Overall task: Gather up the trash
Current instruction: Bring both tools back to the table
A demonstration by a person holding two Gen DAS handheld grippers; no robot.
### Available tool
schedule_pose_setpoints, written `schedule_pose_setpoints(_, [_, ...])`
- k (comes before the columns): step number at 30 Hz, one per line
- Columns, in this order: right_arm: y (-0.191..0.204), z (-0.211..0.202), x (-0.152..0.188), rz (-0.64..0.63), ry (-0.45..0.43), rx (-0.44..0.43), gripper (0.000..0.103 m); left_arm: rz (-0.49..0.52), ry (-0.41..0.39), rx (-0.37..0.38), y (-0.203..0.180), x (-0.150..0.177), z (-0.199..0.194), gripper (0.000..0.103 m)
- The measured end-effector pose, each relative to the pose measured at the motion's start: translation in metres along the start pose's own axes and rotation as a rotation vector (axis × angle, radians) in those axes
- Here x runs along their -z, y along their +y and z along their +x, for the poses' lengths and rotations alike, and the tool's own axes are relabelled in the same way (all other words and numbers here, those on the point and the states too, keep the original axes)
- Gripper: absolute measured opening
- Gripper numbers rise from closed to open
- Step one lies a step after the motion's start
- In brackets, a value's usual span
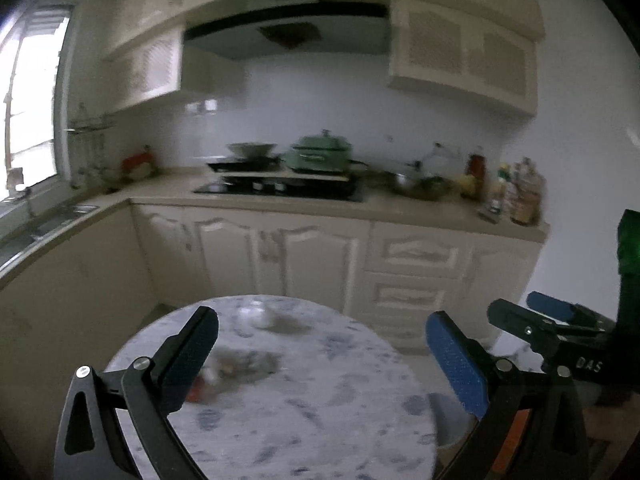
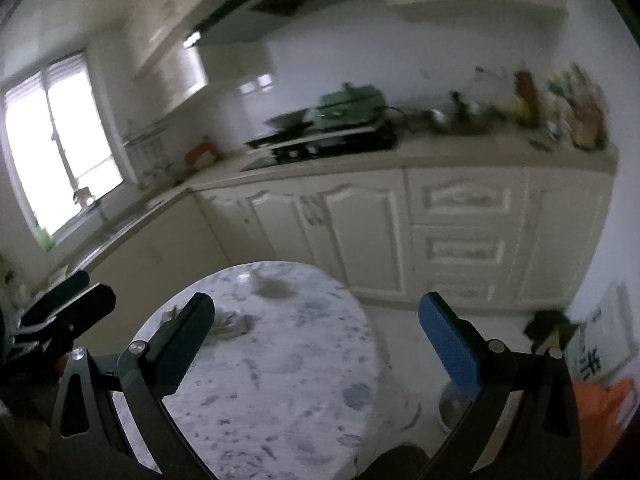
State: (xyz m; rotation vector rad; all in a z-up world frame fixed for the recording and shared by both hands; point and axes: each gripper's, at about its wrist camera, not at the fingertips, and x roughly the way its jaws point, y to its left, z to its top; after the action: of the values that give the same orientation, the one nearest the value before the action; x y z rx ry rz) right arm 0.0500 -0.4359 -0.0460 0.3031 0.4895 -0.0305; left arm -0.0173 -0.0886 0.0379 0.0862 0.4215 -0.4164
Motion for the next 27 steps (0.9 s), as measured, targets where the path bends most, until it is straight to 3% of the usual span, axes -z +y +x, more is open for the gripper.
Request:
schedule_pose_setpoints(8, [0.085,0.018,0.004,-0.147,0.005,-0.096,0.103,-0.086,-0.031,-0.142,0.039,0.029,-0.051,0.102])
schedule_pose_setpoints(16, [0.144,0.041,0.016,-0.244,0.031,-0.158,0.103,-0.151,0.003,-0.229,0.065,0.051,-0.066,0.102])
schedule_pose_setpoints(23, [0.164,0.075,0.023,-0.264,0.087,-0.176,0.103,-0.193,0.065,-0.260,0.092,0.054,-0.044,0.102])
schedule_pose_setpoints(27, [0.169,0.105,0.030,-0.273,0.140,-0.170,0.103,-0.209,0.109,-0.265,0.115,0.044,-0.008,0.102])
